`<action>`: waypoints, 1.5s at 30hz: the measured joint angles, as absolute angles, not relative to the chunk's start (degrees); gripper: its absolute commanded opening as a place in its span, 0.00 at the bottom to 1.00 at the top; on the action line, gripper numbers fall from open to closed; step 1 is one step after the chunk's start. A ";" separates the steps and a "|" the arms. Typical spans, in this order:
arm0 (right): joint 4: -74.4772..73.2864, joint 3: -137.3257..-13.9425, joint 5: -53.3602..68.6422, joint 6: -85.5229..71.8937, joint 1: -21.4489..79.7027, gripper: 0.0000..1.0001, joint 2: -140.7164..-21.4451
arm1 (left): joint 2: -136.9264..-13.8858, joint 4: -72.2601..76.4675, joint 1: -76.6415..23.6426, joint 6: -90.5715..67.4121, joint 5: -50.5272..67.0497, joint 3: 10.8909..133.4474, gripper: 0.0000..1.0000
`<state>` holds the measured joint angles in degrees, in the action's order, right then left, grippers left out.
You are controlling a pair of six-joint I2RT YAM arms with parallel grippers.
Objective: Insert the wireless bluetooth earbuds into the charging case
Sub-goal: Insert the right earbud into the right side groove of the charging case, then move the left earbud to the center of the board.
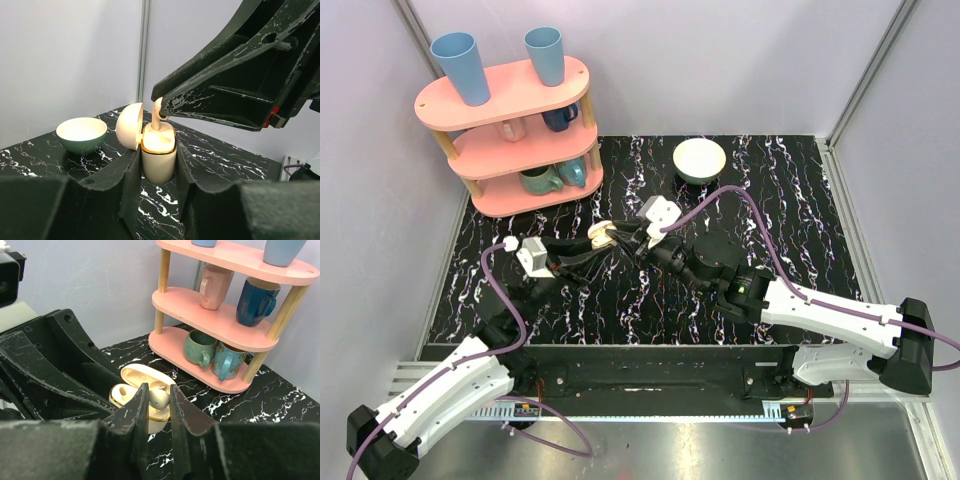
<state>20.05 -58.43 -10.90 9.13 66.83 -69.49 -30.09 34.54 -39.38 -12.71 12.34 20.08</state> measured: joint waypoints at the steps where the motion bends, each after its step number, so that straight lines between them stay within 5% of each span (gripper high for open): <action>1: 19.31 -58.61 -10.74 9.45 66.85 0.00 -69.49 | -30.06 34.35 -39.38 -12.71 12.23 20.08 0.00; 10: 15.68 -60.66 -9.91 10.94 66.96 0.06 -71.02 | -30.09 34.11 -39.42 -12.67 11.81 20.08 0.00; 16: 15.11 -61.73 -10.33 10.81 66.96 0.30 -71.88 | -30.09 34.00 -39.31 -12.27 11.42 20.08 0.00; 18: 15.09 -61.73 -10.44 10.61 66.98 0.46 -71.88 | -30.09 33.93 -39.31 -12.12 11.33 20.08 0.00; 22: 15.22 -61.69 -10.50 9.96 67.18 0.59 -71.79 | -29.63 33.43 -39.33 -11.66 11.07 20.08 0.00; 36: 20.99 -59.29 -13.13 6.98 67.40 0.72 -65.06 | -29.17 32.21 -39.33 -9.87 10.17 20.08 0.00; 45: 21.04 -58.26 -31.57 -1.96 63.40 0.80 -62.17 | -25.19 26.02 -39.33 -6.52 8.80 20.73 0.00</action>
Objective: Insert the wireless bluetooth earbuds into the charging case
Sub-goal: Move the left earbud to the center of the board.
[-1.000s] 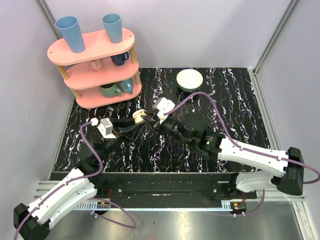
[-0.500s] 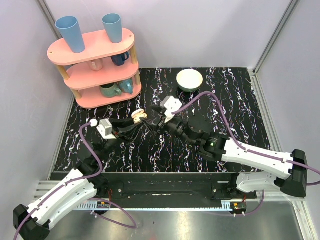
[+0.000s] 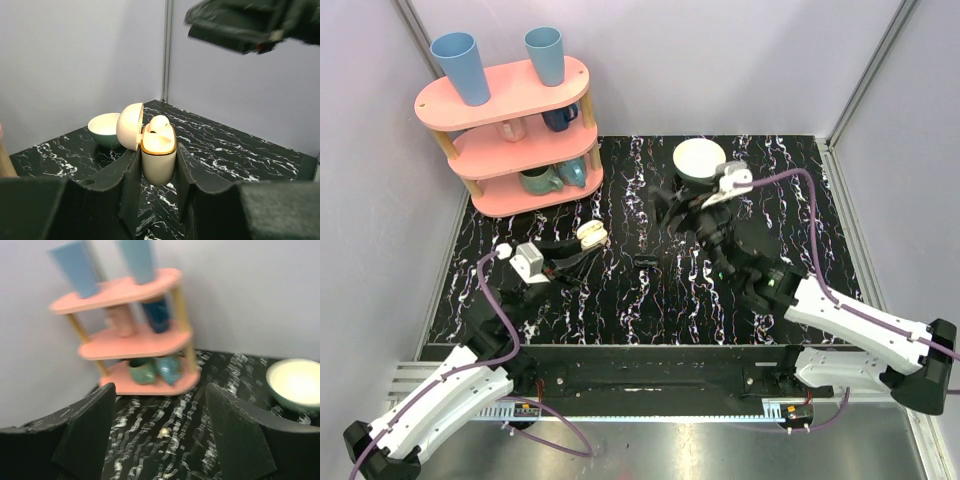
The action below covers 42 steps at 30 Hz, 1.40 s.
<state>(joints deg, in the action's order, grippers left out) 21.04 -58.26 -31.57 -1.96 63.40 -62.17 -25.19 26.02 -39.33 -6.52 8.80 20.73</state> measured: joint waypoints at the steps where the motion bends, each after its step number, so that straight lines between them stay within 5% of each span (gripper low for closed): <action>1: 18.96 -58.24 -32.03 -4.95 60.64 0.80 -62.13 | -24.40 24.84 -39.33 -5.87 8.47 21.15 0.00; 11: 2.98 -58.22 -18.72 -31.90 39.51 0.80 -71.29 | -15.51 14.57 -39.33 0.73 3.77 24.12 0.00; 30: -19.27 -98.67 -12.69 -42.85 43.77 0.96 -118.34 | -4.23 5.54 -39.33 6.44 -4.99 24.69 0.00; 42: -21.52 -103.22 -16.27 -44.84 48.34 1.00 -121.08 | -2.81 4.62 -39.33 6.68 -5.72 24.67 0.00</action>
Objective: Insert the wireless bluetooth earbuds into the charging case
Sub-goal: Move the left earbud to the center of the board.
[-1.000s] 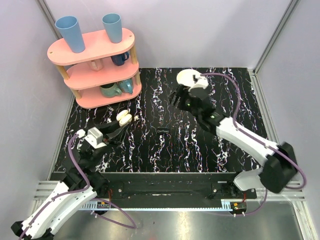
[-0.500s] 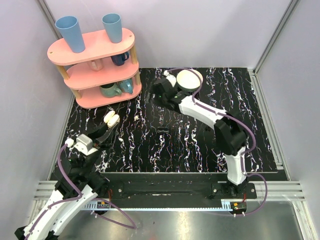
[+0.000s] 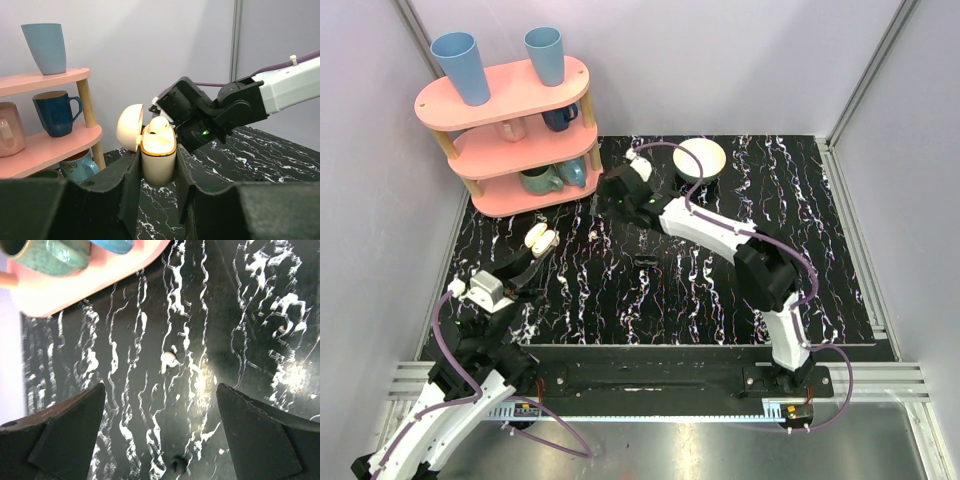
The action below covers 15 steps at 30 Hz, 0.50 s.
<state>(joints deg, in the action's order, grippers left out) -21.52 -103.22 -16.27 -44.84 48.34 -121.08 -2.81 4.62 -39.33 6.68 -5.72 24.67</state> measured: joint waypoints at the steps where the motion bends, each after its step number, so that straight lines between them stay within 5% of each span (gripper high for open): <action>1: -20.16 -101.03 -13.52 -46.13 47.57 1.00 -119.94 | -2.72 4.47 -39.33 6.70 -5.69 24.64 0.00; 7: 3.27 -80.86 2.13 -53.87 39.92 1.00 -112.81 | -2.70 4.08 -39.33 6.87 -5.72 24.62 0.00; 15: -4.73 -91.26 0.47 -52.58 40.14 1.00 -115.57 | -2.68 3.51 -39.33 6.87 -5.72 24.62 0.00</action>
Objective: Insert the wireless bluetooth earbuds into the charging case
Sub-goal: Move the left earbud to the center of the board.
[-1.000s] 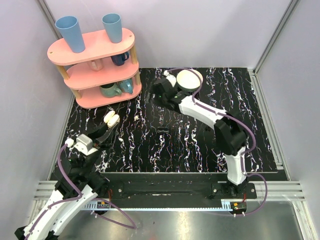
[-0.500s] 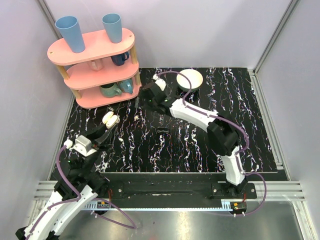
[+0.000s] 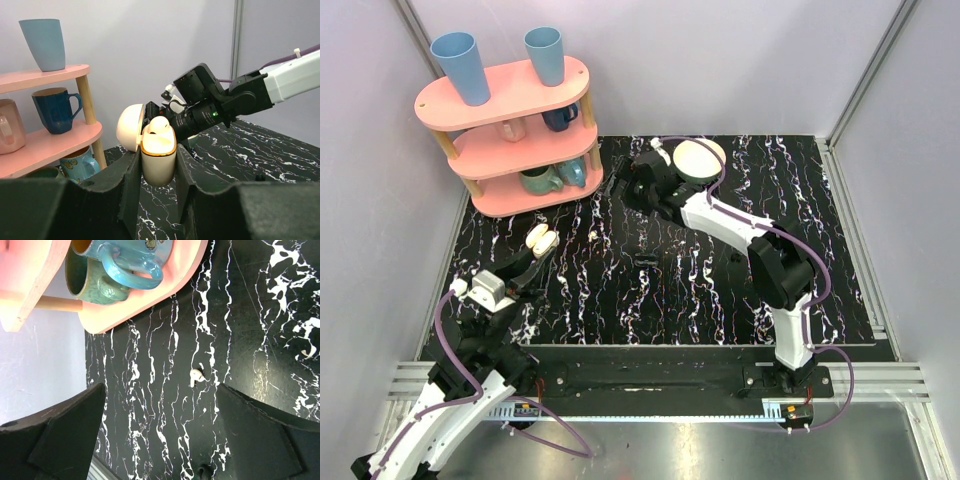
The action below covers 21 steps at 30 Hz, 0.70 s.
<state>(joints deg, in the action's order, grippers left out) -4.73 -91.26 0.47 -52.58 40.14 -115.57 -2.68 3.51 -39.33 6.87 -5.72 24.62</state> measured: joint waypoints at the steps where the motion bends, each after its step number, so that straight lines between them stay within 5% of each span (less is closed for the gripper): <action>1: -6.35 -92.27 -0.62 -52.29 40.36 1.00 -115.57 | -2.68 3.51 -39.33 6.87 -5.72 24.62 0.00; 9: -11.86 -92.01 -3.62 -52.93 39.94 1.00 -114.61 | -2.68 3.49 -39.31 6.87 -5.72 24.62 0.00; 13: -13.50 -91.42 -4.08 -52.21 39.68 0.84 -114.26 | -2.68 3.49 -39.31 6.87 -5.72 24.62 0.00; 14: -14.37 -91.92 -4.36 -51.79 39.70 0.85 -114.28 | -2.68 3.49 -39.31 6.87 -5.72 24.62 0.00; 15: -16.38 -93.32 -5.23 -51.53 39.72 0.99 -114.48 | -2.68 3.49 -39.31 6.87 -5.72 24.62 0.00; 21: -25.89 -107.44 -7.88 -50.57 40.10 1.00 -118.78 | -2.68 3.46 -39.31 6.87 -5.69 24.62 0.00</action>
